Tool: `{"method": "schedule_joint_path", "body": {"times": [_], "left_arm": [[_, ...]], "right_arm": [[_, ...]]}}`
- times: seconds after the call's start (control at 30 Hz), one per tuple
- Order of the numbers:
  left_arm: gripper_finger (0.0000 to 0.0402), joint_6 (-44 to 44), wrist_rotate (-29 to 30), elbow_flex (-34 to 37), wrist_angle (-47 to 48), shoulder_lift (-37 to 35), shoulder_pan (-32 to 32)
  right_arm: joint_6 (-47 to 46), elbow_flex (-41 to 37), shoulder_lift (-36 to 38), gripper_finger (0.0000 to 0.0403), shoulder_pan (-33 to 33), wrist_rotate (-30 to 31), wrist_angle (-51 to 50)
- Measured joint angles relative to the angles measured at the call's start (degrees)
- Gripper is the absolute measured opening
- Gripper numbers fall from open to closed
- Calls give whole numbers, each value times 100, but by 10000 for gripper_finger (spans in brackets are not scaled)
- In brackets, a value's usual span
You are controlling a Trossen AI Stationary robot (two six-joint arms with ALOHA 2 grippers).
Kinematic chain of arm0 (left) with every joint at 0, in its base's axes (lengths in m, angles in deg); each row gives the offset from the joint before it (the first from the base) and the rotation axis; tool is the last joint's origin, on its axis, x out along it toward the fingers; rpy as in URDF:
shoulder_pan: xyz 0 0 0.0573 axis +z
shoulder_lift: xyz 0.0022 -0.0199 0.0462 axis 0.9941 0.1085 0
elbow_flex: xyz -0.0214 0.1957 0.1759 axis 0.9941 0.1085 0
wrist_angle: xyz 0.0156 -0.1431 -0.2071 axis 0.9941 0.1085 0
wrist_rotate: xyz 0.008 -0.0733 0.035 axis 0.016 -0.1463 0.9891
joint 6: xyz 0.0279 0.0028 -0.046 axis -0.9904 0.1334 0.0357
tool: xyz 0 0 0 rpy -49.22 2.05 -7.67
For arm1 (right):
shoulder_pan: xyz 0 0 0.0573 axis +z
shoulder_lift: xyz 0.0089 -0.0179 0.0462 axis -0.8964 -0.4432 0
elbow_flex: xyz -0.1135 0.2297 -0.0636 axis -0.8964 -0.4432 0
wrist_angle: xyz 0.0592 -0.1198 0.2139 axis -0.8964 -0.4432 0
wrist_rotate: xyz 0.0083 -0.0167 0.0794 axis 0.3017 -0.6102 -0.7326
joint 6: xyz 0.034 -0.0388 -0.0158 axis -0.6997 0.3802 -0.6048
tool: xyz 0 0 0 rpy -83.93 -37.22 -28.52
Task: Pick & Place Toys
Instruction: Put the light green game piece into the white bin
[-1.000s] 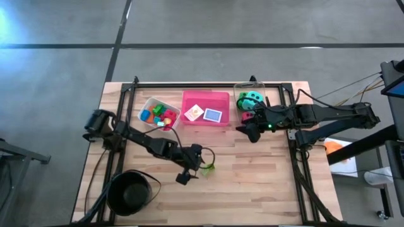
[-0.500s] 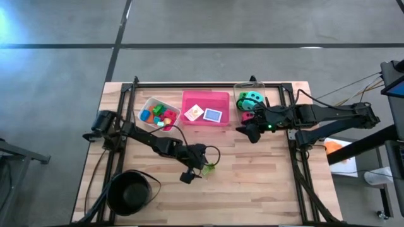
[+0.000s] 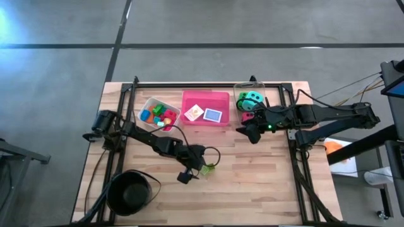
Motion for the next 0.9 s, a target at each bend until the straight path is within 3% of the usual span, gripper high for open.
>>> {"method": "schedule_joint_path", "body": {"times": [0.47, 0.9], "left_arm": [[357, -151, 2, 2, -29, 0, -4], [278, -49, 2, -76, -293, 315, -4]], "right_arm": [[-22, 0, 0, 271, 0, -13, 1], [-160, 0, 0, 271, 0, -17, 6]]}}
